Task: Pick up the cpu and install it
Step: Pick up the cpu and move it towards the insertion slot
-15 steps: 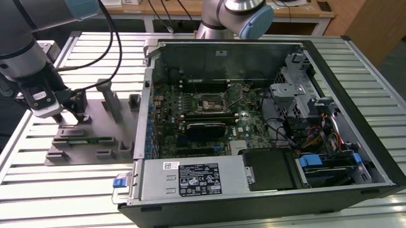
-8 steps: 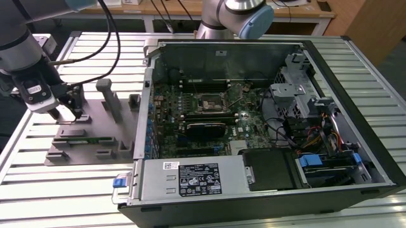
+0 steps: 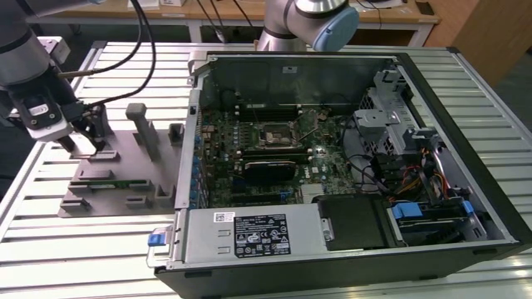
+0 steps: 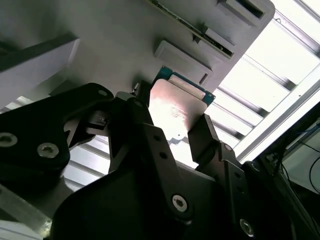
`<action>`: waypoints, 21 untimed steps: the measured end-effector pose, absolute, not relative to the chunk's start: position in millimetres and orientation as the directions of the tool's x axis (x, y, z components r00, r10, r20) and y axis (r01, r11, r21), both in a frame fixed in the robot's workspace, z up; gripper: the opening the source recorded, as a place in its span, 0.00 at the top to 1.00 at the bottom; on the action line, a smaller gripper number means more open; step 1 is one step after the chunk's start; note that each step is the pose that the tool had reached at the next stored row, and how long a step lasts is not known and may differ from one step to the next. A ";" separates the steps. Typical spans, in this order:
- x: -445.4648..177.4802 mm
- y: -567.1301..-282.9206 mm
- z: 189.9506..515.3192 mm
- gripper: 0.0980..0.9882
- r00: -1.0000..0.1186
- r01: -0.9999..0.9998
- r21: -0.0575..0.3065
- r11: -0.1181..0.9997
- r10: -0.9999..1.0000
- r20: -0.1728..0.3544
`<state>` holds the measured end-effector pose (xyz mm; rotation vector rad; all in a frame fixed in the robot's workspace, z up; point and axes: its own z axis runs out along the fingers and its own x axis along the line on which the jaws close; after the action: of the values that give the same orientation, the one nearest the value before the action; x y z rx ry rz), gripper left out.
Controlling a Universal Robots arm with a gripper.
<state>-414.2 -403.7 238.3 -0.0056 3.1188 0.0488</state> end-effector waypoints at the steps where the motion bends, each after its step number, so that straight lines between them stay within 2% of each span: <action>1: -414.2 -403.7 240.9 0.50 -1.000 -0.004 0.031 1.000 -0.003 -0.023; 21: -414.2 -403.4 292.4 0.50 -0.999 -0.004 0.031 1.000 -0.003 -0.035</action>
<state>-414.2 -403.4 292.4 -0.0059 3.1060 0.0485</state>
